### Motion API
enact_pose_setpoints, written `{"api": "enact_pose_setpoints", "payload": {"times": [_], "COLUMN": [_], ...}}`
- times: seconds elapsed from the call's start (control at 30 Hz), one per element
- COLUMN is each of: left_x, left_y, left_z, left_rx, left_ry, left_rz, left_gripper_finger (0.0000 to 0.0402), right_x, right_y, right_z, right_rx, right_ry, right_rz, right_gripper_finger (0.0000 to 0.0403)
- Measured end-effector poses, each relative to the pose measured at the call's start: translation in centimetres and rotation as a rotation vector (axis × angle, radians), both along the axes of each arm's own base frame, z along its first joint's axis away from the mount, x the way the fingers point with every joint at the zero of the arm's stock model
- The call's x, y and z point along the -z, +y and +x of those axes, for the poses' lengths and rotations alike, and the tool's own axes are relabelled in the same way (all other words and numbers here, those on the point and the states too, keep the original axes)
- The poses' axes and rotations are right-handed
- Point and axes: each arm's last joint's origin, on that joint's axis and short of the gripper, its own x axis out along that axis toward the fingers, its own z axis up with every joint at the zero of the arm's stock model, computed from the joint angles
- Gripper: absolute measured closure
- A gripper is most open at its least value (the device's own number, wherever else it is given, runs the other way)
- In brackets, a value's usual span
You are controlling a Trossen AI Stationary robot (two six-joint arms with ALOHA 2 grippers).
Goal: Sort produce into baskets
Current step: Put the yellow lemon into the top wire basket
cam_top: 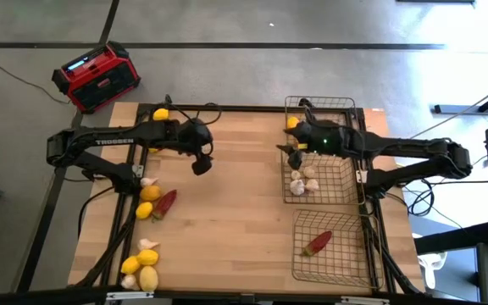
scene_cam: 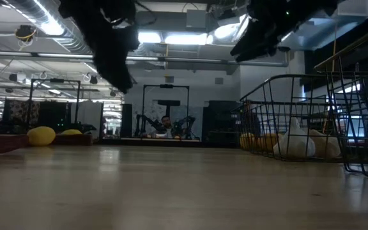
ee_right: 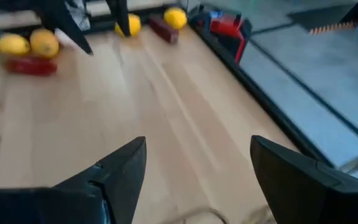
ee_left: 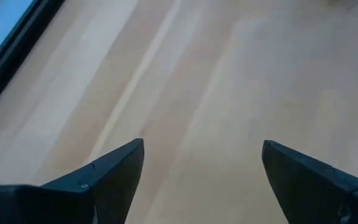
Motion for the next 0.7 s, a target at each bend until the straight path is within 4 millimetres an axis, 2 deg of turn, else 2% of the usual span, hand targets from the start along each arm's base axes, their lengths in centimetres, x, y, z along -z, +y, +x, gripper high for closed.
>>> {"api": "enact_pose_setpoints", "payload": {"times": [0.4,0.7], "left_x": [1.1,1.3], "left_y": [2.1,4.0], "left_z": [-4.1,-6.6], "left_rx": [-0.487,-0.622], "left_ry": [0.306,0.438], "left_rz": [0.072,0.029], "left_gripper_finger": [0.0080,0.0080], "right_x": [-0.5,-0.5], "right_y": [0.3,0.3], "right_z": [0.3,0.3], "right_rx": [0.029,0.034], "right_ry": [-0.052,-0.053], "right_rz": [-0.036,-0.034], "right_gripper_finger": [0.0120,0.0120]}}
